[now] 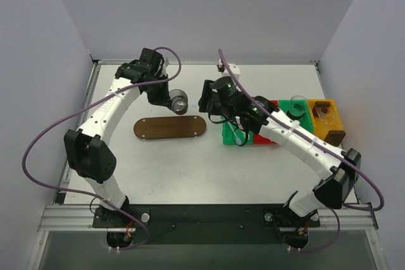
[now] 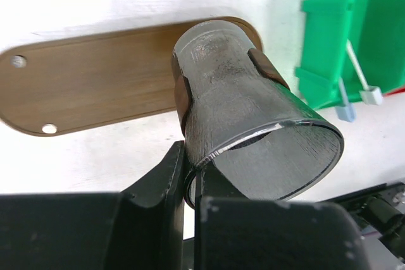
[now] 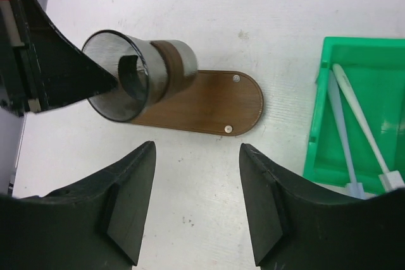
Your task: Prepare toiletry sets of a toothbrush and toothpaste on the tray
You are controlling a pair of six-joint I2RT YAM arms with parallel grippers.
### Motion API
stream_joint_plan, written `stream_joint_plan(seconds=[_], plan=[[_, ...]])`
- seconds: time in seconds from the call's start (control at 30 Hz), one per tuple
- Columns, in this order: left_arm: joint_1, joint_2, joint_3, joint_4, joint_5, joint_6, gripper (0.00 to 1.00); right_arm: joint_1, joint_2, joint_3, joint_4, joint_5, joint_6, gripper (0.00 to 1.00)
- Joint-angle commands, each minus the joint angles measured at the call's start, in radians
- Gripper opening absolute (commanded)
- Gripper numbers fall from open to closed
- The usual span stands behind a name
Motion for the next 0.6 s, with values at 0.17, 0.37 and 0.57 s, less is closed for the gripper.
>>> stream_joint_plan(seconds=[0.17, 0.37, 0.57], plan=[[0.112, -0.067, 0.013, -0.073, 0.102, 0.362, 0.0, -0.139, -0.301, -0.212, -0.006, 0.012, -0.009, 0.52], [0.221, -0.078, -0.054, -0.147, 0.225, 0.524, 0.0, -0.252, -0.384, -0.274, -0.027, -0.025, -0.035, 0.52], [0.336, -0.096, -0.094, -0.167, 0.225, 0.588, 0.0, -0.275, -0.393, -0.274, -0.046, -0.06, -0.065, 0.52]])
